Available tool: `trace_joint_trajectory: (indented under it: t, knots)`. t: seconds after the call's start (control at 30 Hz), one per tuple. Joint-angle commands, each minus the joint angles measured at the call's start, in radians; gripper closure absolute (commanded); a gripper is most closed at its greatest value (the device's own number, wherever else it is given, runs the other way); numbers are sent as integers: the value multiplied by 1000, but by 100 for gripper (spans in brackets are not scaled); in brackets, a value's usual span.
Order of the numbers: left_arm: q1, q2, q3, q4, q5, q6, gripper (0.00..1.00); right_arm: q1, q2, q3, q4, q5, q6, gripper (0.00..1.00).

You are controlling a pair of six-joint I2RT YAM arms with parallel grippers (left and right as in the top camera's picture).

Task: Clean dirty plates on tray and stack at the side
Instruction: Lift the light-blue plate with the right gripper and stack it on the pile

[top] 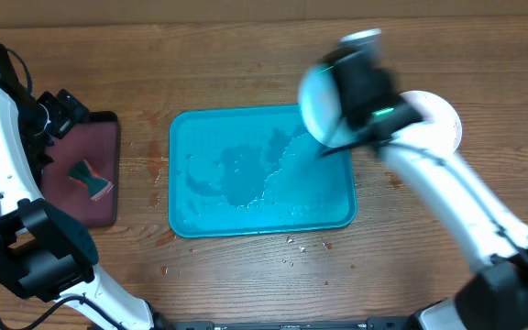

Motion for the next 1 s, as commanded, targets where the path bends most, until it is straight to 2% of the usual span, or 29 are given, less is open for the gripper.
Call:
trace_joint_trajectory:
  t: [0.0, 0.07, 0.2, 0.27, 0.37, 0.4, 0.43, 0.47, 0.5, 0.6, 0.73, 0.87, 0.97]
  knots:
    - [-1, -11, 12, 0, 6, -8, 0, -269, -14, 18, -33, -472, 174, 96]
    - [-1, -11, 12, 0, 6, -8, 0, -424, 30, 18, -69, -615, 174, 96]
    - [-1, -11, 12, 0, 6, -8, 0, -596, 113, 18, -142, -721, 174, 96]
    - [-1, -11, 12, 0, 6, -8, 0, -645, 163, 18, -166, -735, 172, 96]
    - [-1, -11, 12, 0, 6, -8, 0, -644, 203, 18, -129, -743, 168, 96]
    - [-1, -11, 12, 0, 6, -8, 0, -635, 207, 18, -106, -758, 166, 91]
    - [-1, -11, 12, 0, 6, -8, 0, -629, 208, 18, -90, -769, 166, 81]
    - [-1, -11, 12, 0, 6, -8, 0, -612, 210, 18, -48, -785, 167, 52]
    - [-1, -11, 12, 0, 6, -8, 0, -602, 210, 18, -28, -786, 171, 42]
    - [-1, -11, 12, 0, 6, -8, 0, -557, 219, 18, 53, -782, 174, 30]
    - [-1, -11, 12, 0, 6, -8, 0, -479, 289, 18, 133, -635, 357, 29]
    - [-1, -11, 12, 0, 6, -8, 0, -447, 367, 18, 163, -606, 439, 29]
    - [-1, -11, 12, 0, 6, -8, 0, -438, 415, 18, 191, -606, 444, 32]
